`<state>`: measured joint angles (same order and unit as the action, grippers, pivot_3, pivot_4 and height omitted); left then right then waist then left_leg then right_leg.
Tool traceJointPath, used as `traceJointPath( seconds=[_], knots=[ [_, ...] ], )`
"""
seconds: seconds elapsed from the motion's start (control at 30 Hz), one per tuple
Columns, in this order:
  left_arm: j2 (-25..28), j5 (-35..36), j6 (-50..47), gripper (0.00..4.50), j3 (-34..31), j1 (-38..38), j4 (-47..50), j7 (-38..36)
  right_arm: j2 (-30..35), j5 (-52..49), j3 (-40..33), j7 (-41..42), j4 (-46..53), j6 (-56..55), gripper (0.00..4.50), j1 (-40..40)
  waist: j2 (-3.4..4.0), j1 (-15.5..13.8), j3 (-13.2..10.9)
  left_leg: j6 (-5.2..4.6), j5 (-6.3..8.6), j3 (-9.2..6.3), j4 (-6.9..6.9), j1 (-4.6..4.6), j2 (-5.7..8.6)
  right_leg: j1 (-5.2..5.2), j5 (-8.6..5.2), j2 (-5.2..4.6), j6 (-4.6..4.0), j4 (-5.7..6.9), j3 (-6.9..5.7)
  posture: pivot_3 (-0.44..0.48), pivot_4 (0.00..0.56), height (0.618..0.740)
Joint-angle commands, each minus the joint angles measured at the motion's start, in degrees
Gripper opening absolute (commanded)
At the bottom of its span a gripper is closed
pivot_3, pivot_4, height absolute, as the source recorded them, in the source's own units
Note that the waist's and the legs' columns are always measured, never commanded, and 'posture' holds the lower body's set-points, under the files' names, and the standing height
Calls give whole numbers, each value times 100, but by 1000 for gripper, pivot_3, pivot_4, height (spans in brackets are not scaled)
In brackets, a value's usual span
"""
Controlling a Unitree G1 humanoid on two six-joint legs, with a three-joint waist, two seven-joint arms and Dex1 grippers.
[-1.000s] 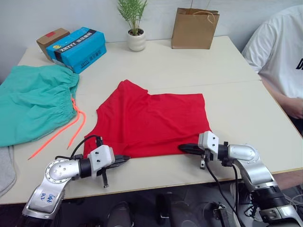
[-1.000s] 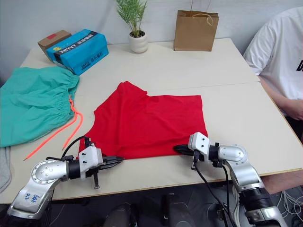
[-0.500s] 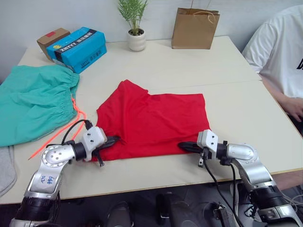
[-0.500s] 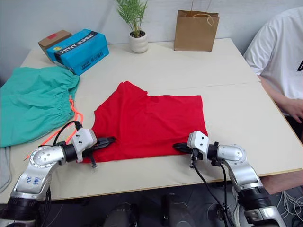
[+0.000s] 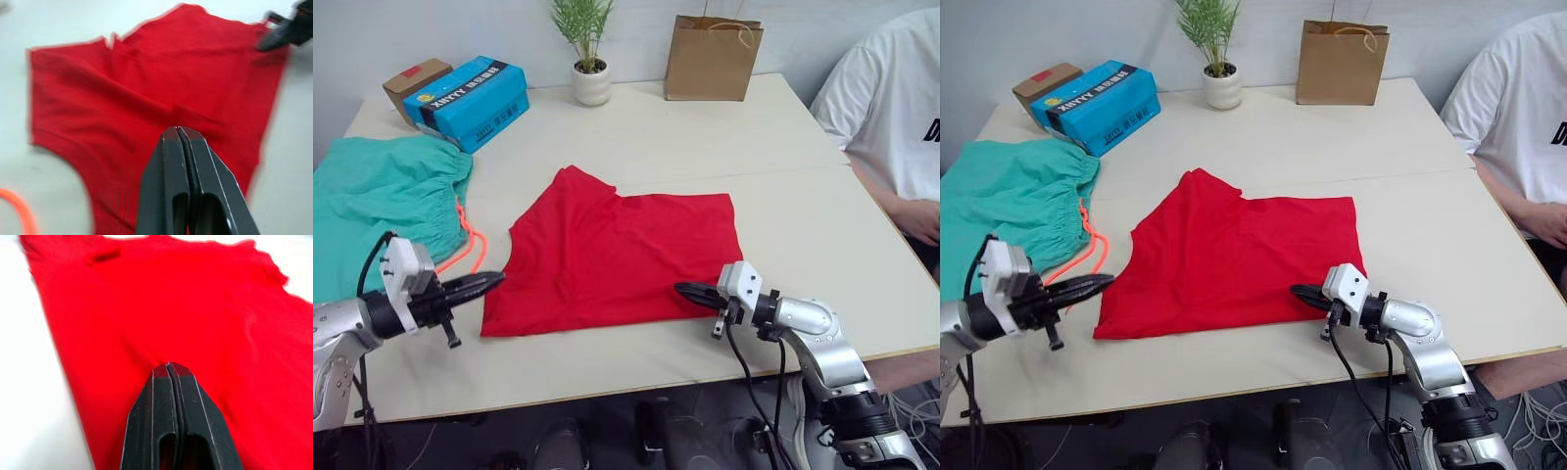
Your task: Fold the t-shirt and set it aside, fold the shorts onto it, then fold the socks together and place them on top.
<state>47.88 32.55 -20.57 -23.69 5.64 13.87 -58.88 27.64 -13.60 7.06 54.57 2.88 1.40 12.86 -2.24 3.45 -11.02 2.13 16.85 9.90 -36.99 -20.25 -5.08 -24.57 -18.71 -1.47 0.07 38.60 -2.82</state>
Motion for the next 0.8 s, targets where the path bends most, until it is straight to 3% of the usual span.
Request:
traceJointPath(
  seconds=[0.03, 0.17, 0.43, 0.8],
  knots=[
    [-359, -338, 197, 32, 434, 77, 518, 439, -301, 163, 376, -253, 319, 68, 0, -22, -1, -14, 1, 0, 0, -2, 0, 0, 0, 0, 1, 1, -2, 1, 0, 0, 150, 740],
    [-995, -888, 348, 32, 1097, 250, 890, 1097, -656, 559, 604, -735, 130, -70, 0, -119, -4, -34, 11, -26, 11, -6, -3, -8, 6, 1, 3, -2, -1, -3, 2, 0, 150, 740],
    [-1579, -1736, 575, 32, 1062, 293, 245, 2399, -617, 990, 87, -1693, -580, -506, 0, -64, -11, -21, 15, -31, 15, -6, -2, -3, 5, 4, 3, 0, 0, -6, 2, 0, 150, 740],
    [-1631, -1682, 618, 32, 757, 553, -94, 2495, 232, 547, -1358, -1806, -1503, -1079, 0, -573, -22, -38, 35, -41, 19, -6, 1, 1, 10, 16, 7, -4, 7, -23, 2, 0, 150, 740]
  ],
)
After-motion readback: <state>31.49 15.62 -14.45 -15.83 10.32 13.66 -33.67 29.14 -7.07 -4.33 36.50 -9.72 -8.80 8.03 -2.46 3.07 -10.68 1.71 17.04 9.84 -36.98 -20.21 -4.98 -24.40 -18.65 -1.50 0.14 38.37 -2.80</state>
